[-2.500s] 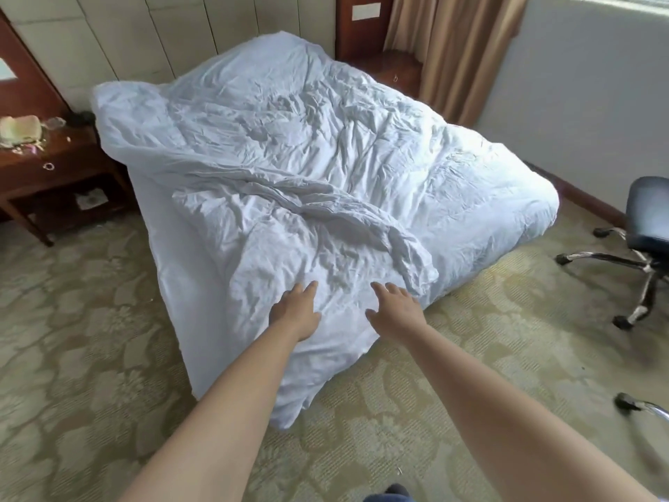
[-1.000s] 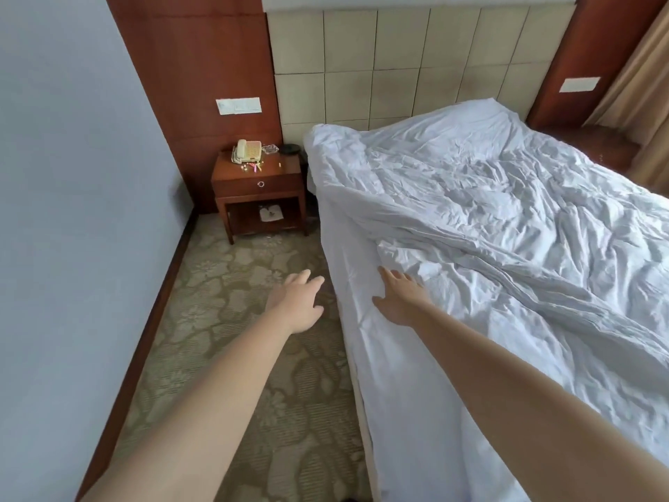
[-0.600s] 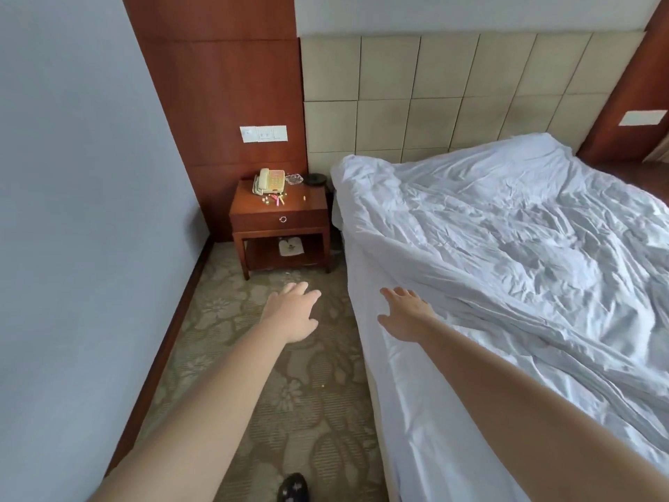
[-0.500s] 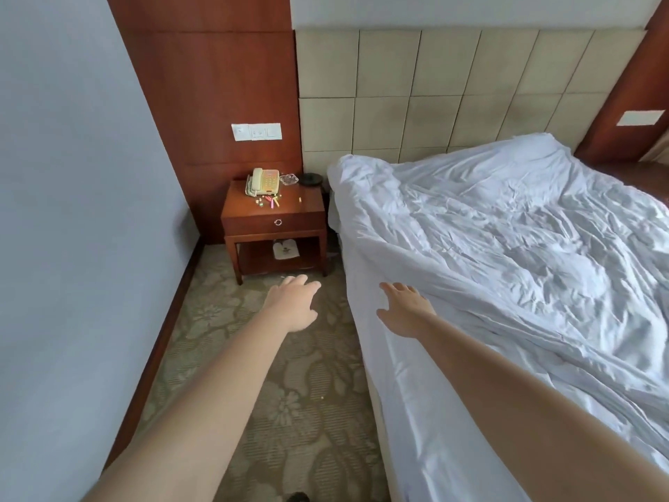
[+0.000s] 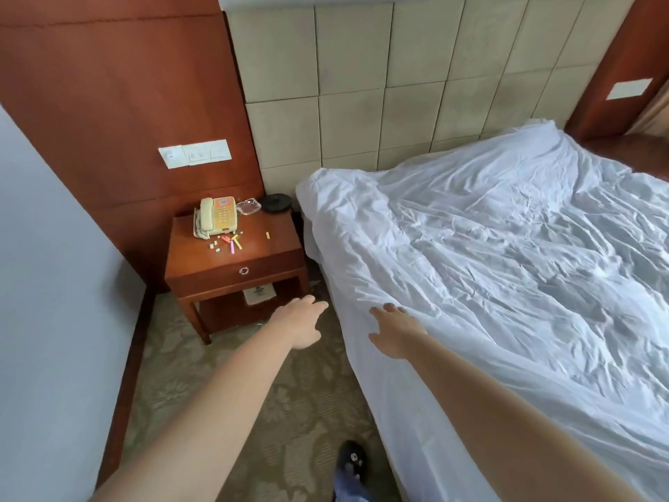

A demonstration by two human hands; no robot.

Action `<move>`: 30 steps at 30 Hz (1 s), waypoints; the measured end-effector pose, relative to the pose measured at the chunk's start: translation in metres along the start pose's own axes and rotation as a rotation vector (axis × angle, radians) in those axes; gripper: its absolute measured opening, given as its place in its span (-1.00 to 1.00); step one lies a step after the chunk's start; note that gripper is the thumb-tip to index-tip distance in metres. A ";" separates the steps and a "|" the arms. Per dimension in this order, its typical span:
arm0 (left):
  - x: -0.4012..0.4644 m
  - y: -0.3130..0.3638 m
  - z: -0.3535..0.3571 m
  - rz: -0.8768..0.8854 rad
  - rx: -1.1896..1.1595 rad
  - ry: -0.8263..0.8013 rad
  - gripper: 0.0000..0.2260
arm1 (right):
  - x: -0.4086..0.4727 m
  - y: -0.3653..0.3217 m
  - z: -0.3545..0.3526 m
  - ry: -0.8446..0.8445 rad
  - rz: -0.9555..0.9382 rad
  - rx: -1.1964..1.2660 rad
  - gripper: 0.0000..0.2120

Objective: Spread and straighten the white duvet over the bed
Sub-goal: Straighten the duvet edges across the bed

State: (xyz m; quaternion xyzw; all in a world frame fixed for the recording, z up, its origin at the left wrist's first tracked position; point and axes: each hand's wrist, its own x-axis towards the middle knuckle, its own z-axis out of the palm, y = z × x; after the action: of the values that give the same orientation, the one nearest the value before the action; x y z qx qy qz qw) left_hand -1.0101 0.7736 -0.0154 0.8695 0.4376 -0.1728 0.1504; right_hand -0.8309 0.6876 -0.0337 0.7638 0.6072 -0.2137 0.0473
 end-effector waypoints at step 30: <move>0.584 -0.221 -0.156 0.312 0.318 -0.277 -0.36 | 0.592 -0.036 -0.088 -0.213 0.286 0.288 -0.39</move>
State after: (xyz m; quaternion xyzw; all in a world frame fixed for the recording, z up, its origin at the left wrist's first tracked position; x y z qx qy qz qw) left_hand -0.8374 1.3786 -0.1523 0.9073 0.2407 -0.3313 0.0953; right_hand -0.7396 1.2633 -0.1746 0.8141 0.4474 -0.3689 0.0314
